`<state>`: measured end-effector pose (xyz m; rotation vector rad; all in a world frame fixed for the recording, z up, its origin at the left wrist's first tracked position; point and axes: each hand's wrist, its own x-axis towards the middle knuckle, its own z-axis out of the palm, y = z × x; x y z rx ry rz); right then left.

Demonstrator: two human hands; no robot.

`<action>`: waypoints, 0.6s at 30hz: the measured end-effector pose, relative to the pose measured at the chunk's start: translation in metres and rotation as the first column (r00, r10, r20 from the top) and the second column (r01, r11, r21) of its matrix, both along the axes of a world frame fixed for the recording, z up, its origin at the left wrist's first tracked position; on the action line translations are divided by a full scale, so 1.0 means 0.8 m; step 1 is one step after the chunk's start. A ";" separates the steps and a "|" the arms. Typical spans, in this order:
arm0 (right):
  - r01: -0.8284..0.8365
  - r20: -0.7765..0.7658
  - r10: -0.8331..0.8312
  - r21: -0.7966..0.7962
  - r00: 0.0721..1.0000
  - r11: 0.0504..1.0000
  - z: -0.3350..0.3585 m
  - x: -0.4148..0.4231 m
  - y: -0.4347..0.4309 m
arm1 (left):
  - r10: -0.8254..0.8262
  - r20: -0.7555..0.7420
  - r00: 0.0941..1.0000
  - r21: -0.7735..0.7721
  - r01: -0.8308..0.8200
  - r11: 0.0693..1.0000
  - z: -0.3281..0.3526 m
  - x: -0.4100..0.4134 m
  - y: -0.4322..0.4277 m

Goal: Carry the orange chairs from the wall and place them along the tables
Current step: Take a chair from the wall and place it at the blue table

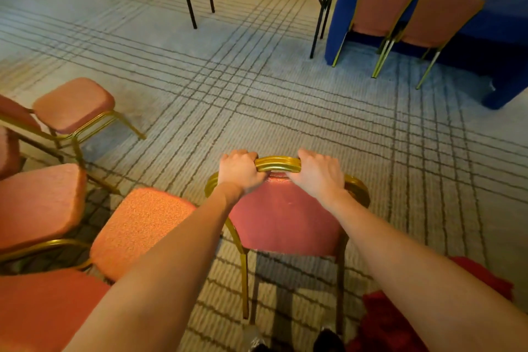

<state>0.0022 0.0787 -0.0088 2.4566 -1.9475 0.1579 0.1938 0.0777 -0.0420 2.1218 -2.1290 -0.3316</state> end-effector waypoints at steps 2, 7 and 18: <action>0.092 0.018 -0.091 -0.016 0.996 0.996 -0.003 -0.011 -0.005 | 0.043 -0.124 0.991 -0.011 -0.044 0.999 0.000 -0.017 -0.004; 0.262 0.040 -0.262 0.013 0.964 0.965 -0.012 -0.067 -0.023 | 0.021 -0.173 0.985 0.011 -0.019 1.000 0.006 -0.083 -0.036; 0.205 0.120 -0.225 0.160 0.967 0.966 -0.015 -0.206 -0.130 | 0.027 0.042 0.999 0.051 -0.029 0.998 0.009 -0.217 -0.155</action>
